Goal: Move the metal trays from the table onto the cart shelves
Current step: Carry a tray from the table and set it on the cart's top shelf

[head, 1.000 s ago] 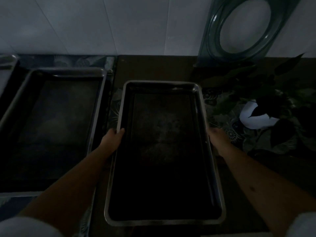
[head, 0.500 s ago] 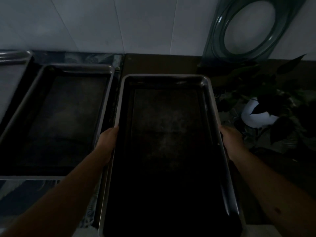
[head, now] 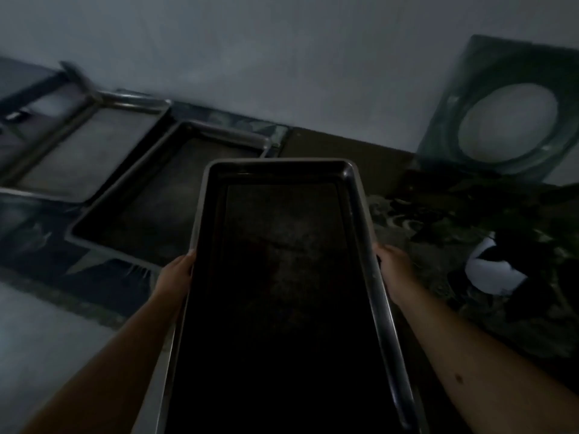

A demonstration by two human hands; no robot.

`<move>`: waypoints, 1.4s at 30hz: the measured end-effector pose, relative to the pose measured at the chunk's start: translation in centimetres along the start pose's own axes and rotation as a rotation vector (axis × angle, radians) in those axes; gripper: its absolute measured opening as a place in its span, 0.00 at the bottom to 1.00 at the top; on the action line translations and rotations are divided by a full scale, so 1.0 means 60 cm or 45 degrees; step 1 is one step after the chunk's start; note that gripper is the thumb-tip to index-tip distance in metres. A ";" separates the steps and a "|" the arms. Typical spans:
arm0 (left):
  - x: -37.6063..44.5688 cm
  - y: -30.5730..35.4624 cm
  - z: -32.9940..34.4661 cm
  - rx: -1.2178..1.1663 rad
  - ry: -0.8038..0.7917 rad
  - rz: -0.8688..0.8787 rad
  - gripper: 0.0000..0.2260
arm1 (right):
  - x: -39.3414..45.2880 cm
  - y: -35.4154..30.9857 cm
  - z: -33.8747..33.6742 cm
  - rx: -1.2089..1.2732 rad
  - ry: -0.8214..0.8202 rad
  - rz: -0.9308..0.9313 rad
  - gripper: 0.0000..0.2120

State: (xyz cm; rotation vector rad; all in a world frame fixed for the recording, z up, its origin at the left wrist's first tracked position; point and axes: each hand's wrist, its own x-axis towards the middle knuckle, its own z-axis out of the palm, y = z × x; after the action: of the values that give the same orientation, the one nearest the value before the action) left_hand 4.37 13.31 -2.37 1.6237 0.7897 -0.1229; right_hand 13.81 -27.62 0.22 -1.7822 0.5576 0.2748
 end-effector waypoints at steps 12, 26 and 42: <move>-0.409 -0.296 -0.282 -0.672 1.151 -0.171 0.15 | -0.212 -0.051 0.477 -0.624 -1.011 -0.519 0.15; -0.522 -0.446 -0.483 -0.609 1.490 -0.337 0.18 | -0.437 -0.005 0.770 -0.903 -1.315 -0.735 0.17; -0.356 -0.478 -0.847 -0.547 1.429 -0.404 0.19 | -0.523 -0.052 1.118 -0.994 -1.166 -0.929 0.21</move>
State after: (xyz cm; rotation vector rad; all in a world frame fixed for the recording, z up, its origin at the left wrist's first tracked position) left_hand -45.35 50.59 -3.94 1.0509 1.7738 0.7513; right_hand -4.80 44.09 -1.69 -2.1733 -0.9587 0.7936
